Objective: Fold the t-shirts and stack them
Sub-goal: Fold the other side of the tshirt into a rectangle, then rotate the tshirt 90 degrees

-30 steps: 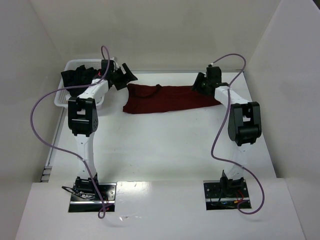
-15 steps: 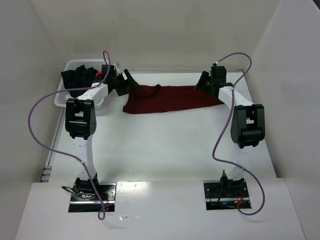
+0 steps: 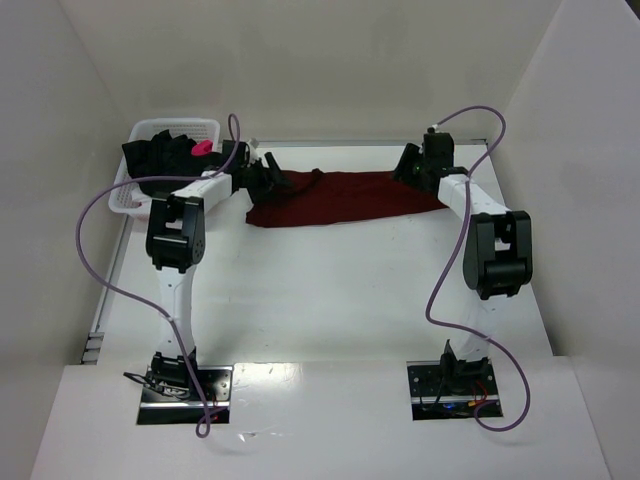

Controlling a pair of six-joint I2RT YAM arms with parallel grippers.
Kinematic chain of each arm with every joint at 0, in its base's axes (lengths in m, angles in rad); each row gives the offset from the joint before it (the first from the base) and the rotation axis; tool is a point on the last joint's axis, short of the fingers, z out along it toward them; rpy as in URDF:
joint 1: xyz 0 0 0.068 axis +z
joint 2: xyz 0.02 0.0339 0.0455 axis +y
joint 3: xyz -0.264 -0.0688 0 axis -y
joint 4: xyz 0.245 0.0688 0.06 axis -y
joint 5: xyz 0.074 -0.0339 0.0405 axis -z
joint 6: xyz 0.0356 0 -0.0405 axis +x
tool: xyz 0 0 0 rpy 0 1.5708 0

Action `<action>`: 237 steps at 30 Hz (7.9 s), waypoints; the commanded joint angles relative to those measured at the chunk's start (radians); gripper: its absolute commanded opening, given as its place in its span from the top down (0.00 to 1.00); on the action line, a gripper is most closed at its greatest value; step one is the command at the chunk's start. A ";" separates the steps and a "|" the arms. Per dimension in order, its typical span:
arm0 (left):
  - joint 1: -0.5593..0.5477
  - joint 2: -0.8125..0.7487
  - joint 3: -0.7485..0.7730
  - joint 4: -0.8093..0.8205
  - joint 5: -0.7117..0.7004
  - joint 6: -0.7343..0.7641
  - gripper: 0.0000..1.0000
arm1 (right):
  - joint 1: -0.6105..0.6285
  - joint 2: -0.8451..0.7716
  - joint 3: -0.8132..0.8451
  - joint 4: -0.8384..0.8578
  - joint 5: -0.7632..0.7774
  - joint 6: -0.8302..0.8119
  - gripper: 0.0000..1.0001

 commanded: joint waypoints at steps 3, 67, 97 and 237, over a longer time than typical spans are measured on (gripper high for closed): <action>0.008 0.050 0.117 0.032 0.003 0.008 0.16 | 0.001 -0.058 -0.015 0.040 0.039 -0.011 0.37; -0.167 -0.680 -0.411 0.074 -0.333 -0.081 0.08 | -0.100 0.016 0.182 -0.065 0.016 -0.351 0.13; -0.166 -0.275 -0.426 0.391 -0.503 -0.440 0.08 | -0.100 0.209 0.318 -0.074 0.030 -0.621 0.05; -0.199 -0.734 -0.440 -0.137 -0.169 0.070 0.52 | 0.388 -0.081 0.171 -0.038 0.021 -0.087 0.82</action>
